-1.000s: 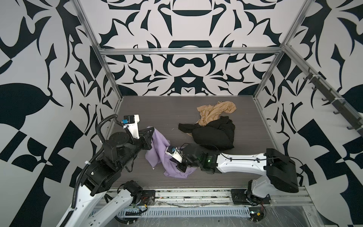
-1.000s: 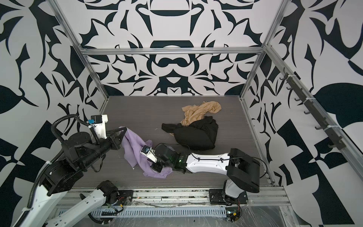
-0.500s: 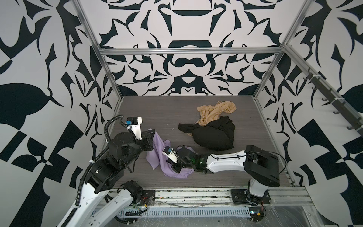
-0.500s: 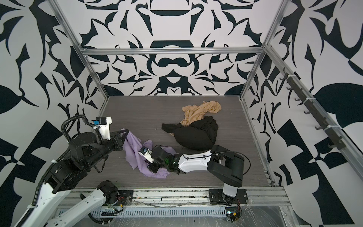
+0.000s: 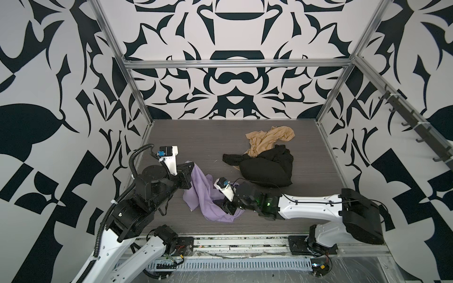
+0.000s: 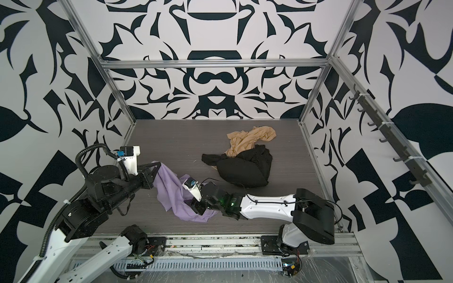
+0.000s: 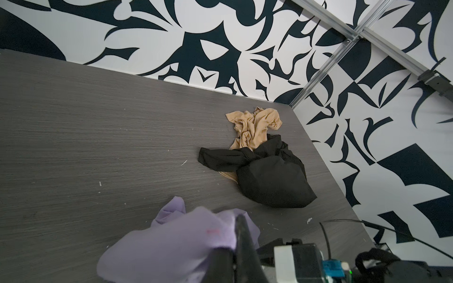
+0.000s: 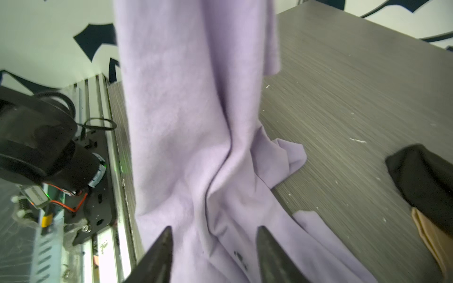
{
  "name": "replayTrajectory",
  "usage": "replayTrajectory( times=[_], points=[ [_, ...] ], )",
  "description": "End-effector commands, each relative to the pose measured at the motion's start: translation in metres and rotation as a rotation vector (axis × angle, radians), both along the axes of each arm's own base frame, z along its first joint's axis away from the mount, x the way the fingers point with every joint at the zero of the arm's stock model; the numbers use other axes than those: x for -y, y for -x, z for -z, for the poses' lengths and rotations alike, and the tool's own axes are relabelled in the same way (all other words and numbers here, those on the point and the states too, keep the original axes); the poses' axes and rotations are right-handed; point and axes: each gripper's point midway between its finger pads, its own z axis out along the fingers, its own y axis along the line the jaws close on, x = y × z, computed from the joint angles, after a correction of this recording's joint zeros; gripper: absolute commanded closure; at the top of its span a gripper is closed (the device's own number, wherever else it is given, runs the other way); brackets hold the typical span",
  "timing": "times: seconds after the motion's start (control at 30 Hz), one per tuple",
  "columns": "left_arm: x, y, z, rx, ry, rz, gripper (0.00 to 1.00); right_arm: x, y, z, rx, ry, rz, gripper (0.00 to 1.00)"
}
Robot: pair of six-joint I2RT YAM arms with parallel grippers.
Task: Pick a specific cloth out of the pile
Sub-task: 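Lower the lavender shirt onto the table nearer the robot with both grippers, then open both grippers to release the lavender shirt on the table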
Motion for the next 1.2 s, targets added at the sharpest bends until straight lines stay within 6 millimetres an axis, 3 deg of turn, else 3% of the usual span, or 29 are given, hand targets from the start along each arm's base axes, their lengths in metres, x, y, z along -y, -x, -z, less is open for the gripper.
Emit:
replayTrajectory(
  times=[0.0,0.3,0.47,0.67,0.87,1.17],
  points=[
    [0.010,0.006,0.004,-0.041,0.003,0.063,1.00,0.014,-0.002,-0.018,-0.002,-0.048,0.064,0.40],
    [0.034,0.015,0.010,-0.141,0.034,0.185,1.00,0.063,-0.011,-0.025,0.047,-0.047,0.207,0.39],
    [0.059,0.015,0.033,-0.207,0.085,0.247,1.00,0.092,-0.017,-0.033,0.087,-0.044,0.288,0.36],
    [0.101,0.021,0.087,-0.263,0.027,0.283,1.00,0.111,-0.029,-0.042,0.122,-0.053,0.353,0.33],
    [0.143,0.045,0.147,-0.354,-0.069,0.363,1.00,0.127,-0.040,-0.043,0.114,-0.050,0.411,0.33],
    [0.158,0.061,0.204,-0.477,-0.118,0.420,1.00,0.158,-0.056,-0.014,0.043,0.074,0.538,0.32]
  ],
)
